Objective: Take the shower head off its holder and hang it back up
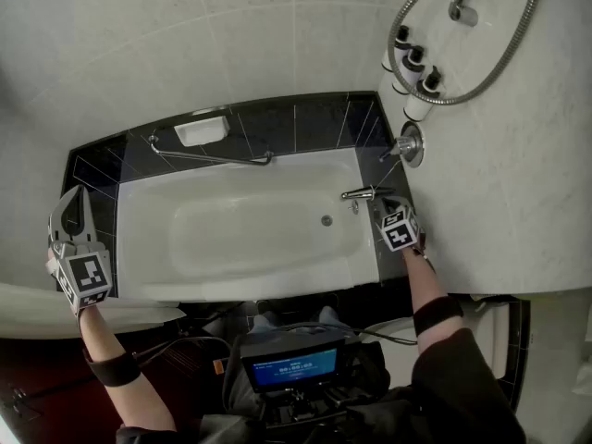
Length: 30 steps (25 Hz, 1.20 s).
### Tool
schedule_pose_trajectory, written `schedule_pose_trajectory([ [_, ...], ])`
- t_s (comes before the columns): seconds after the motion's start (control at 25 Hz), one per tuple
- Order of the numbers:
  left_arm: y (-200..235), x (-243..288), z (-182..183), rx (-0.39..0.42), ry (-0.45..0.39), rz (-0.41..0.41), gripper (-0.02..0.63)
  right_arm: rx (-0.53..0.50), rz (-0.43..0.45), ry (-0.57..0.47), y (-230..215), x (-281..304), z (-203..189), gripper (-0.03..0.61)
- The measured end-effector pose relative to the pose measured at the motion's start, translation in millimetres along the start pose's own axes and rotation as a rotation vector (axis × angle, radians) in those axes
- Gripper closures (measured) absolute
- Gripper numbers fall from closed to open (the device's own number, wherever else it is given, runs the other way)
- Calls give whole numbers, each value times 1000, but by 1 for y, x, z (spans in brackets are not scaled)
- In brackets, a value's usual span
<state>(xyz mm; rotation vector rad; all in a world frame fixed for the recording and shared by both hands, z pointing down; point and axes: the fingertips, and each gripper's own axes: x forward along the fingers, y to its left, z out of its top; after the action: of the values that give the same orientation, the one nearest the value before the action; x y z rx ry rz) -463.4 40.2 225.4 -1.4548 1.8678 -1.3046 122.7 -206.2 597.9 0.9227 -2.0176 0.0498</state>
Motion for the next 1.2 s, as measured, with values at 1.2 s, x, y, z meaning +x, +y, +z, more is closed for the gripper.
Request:
schedule_pose_trajectory([
  [1.2, -105, 53, 77, -875, -212, -279, 612, 200, 76, -612, -41, -149, 245, 563],
])
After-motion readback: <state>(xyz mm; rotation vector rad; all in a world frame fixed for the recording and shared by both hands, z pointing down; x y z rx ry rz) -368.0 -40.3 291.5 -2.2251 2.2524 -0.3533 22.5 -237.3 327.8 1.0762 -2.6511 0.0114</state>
